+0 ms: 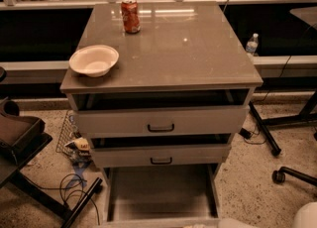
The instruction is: Close bottom drawer
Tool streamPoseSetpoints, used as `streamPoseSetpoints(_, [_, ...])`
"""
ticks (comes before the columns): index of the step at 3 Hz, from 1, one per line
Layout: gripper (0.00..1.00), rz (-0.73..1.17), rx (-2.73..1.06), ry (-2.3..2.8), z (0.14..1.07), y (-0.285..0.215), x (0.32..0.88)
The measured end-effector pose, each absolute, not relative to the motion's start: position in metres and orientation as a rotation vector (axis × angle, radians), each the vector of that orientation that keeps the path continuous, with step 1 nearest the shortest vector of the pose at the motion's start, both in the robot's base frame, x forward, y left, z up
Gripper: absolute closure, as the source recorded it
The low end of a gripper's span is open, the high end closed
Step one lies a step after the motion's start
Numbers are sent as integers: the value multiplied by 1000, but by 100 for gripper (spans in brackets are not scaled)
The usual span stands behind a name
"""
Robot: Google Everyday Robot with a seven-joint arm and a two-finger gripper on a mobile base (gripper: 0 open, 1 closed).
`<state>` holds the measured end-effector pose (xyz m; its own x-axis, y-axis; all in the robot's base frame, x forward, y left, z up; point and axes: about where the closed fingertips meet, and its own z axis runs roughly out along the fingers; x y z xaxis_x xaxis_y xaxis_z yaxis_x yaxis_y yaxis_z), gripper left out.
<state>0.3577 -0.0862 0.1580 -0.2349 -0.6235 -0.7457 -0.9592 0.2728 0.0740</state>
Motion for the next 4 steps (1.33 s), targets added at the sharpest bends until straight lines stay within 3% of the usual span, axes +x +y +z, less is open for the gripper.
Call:
streamPoseSetpoints(1, [100, 723, -1425, 1942, 159, -84, 362])
streamPoseSetpoints(4, [100, 654, -1531, 1801, 187, -38, 478])
